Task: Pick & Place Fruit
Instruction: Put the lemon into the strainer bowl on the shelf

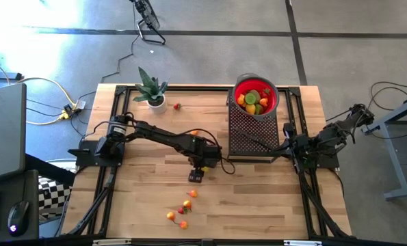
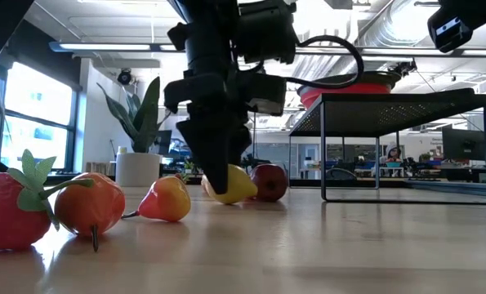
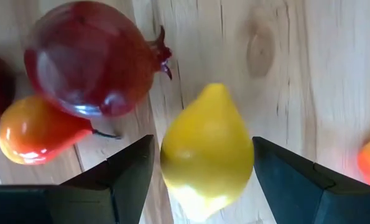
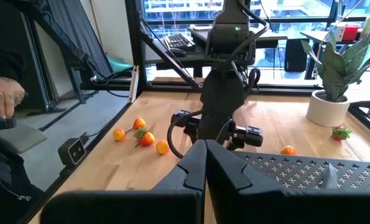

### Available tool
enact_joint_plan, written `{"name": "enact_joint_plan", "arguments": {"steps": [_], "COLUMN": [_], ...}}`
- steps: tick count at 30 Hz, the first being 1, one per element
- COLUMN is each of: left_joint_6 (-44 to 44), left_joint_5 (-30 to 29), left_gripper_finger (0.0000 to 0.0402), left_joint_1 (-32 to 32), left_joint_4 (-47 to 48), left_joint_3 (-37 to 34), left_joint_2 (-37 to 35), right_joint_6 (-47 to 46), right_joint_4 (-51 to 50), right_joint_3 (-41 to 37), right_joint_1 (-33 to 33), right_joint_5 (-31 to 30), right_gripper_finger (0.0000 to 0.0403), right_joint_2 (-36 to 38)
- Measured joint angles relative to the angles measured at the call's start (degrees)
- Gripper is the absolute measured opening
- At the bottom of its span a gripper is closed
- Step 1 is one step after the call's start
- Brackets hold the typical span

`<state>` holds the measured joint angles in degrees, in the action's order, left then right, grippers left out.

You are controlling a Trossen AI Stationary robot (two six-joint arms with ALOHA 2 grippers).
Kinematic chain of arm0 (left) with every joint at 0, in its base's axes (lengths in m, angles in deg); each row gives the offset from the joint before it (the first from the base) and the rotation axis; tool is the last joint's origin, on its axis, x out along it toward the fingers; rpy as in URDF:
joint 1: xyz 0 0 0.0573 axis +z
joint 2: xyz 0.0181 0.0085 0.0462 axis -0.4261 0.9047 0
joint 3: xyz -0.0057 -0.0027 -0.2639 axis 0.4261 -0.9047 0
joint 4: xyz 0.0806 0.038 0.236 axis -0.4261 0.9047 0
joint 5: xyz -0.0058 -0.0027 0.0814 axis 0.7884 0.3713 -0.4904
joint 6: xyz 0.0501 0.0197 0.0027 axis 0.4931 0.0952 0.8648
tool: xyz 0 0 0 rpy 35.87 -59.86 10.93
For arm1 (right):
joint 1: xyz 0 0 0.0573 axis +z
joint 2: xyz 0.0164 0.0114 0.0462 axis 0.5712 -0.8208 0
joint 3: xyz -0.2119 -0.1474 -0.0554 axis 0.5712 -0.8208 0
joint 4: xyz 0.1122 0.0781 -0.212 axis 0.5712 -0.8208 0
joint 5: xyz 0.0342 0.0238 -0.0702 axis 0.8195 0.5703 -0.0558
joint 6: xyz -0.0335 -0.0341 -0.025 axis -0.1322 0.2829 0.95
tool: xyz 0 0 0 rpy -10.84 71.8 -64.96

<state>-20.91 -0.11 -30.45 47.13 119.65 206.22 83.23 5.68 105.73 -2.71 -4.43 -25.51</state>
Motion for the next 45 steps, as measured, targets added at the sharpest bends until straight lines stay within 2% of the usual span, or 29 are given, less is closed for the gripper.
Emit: {"name": "enact_joint_plan", "arguments": {"steps": [17,27,34,45], "left_joint_6": [0.1,0.3,1.5,2.1], "left_joint_5": [0.0,0.0,0.0,-0.1], "left_gripper_finger": [0.0259,0.0221,0.0237,0.0239], "left_joint_1": [0.0,0.0,0.0,0.0], "left_joint_4": [0.0,-0.5,-1.8,-2.2], "left_joint_3": [0.0,0.0,0.0,0.0], "left_joint_2": [0.0,0.0,0.0,0.0], "right_joint_6": [0.0,0.0,0.0,0.0], "right_joint_4": [0.0,0.0,0.0,0.0], "right_joint_3": [0.0,0.0,0.0,0.0], "right_joint_1": [0.0,0.0,0.0,0.0], "right_joint_5": [0.0,0.0,0.0,0.0], "right_gripper_finger": [0.0002,0.0003,0.0003,0.0003], "right_joint_2": [0.0,0.0,0.0,0.0]}}
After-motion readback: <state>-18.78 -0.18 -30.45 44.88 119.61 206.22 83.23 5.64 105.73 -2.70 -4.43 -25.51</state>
